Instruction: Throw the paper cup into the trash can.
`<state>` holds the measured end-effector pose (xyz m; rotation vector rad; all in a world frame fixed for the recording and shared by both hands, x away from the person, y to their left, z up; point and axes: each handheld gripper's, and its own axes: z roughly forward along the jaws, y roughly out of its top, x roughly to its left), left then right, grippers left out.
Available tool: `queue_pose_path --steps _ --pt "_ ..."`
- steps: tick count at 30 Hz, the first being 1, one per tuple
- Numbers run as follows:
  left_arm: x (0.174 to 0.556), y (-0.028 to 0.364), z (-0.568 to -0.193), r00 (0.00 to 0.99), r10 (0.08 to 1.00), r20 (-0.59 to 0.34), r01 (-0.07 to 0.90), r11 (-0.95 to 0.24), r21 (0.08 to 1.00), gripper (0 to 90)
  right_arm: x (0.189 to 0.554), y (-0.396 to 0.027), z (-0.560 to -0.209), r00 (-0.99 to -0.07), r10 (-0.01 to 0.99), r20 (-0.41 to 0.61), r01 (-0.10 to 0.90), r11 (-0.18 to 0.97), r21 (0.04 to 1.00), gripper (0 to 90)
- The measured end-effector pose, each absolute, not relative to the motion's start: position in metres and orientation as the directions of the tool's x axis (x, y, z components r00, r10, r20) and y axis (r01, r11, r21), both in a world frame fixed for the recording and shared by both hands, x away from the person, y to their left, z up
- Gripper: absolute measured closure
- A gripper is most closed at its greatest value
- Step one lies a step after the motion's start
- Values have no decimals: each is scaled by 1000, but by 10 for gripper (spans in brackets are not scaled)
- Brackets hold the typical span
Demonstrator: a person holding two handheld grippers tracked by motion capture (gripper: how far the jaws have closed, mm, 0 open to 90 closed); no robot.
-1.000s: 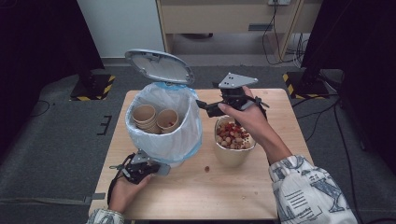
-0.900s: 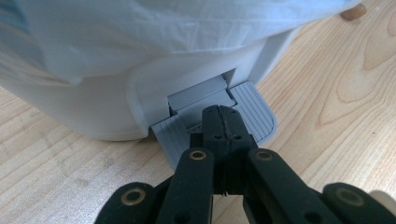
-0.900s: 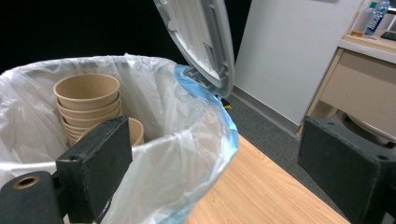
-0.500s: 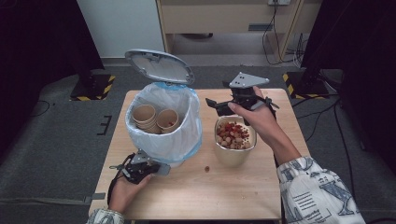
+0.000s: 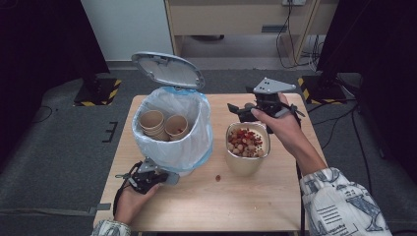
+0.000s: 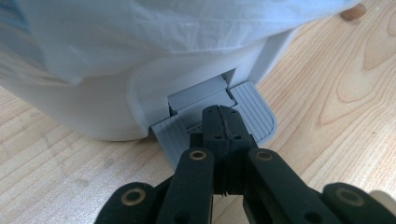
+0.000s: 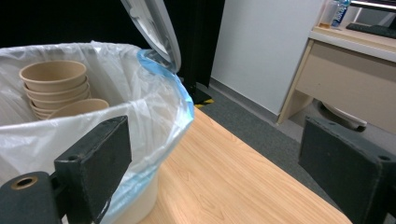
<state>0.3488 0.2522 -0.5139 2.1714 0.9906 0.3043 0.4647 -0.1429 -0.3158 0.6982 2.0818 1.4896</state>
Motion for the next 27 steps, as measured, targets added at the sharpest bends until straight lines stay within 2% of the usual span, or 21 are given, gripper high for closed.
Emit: queue_pose_path --steps 27 --pt "349 252 -514 676 732 -78 563 -445 696 900 464 -191 -337 -689 722 -62 177 251 952 93"
